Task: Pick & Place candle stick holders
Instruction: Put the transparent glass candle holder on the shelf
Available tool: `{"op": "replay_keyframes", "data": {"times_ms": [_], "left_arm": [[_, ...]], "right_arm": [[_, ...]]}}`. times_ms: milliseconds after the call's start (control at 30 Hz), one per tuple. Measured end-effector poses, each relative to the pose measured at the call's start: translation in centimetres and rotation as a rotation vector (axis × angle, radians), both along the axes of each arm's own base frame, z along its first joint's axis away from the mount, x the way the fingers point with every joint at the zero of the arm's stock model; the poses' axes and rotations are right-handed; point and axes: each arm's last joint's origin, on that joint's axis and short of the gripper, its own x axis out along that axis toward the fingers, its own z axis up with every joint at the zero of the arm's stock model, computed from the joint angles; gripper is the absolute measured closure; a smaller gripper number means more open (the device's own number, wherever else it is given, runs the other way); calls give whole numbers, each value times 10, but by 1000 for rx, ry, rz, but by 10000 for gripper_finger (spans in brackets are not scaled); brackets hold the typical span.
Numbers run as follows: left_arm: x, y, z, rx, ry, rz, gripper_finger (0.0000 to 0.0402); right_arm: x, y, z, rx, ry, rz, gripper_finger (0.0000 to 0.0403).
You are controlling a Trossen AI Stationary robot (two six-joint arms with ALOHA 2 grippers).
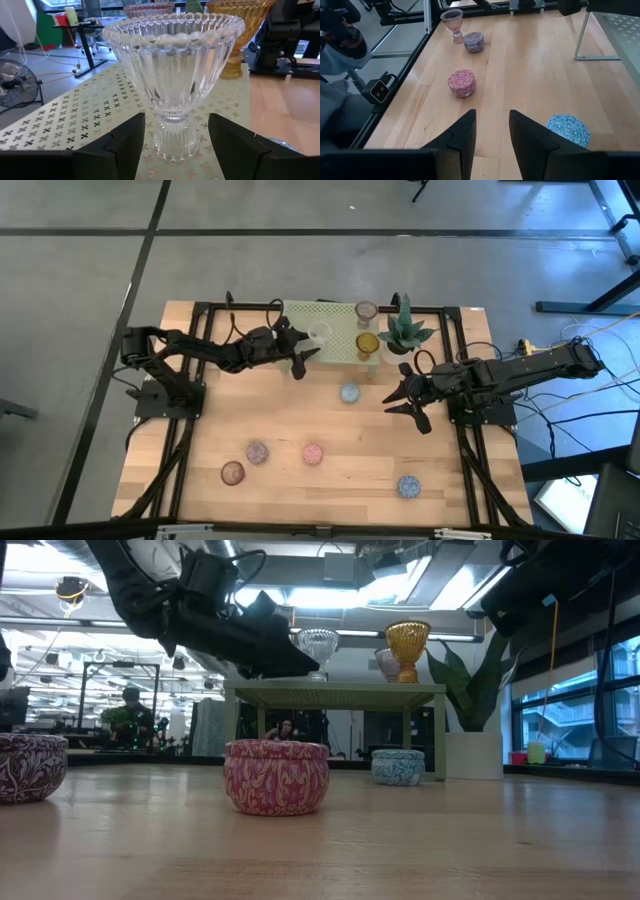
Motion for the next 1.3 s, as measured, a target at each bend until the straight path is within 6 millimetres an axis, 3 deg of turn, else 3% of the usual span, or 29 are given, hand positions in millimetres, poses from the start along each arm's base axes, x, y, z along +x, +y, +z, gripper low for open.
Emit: {"op": "replay_keyframes", "data": {"times_ms": [367, 967, 1300], "left_arm": [[10, 2, 15, 5, -45, -23, 187], [6, 5, 2, -51, 81, 21, 189], [5, 5, -1, -62, 119, 17, 239]], "right_arm": [[0, 0, 0, -25, -7, 13, 282], [1, 0, 1, -24, -19, 13, 281], [1, 0, 1, -62, -32, 33, 281]]}}
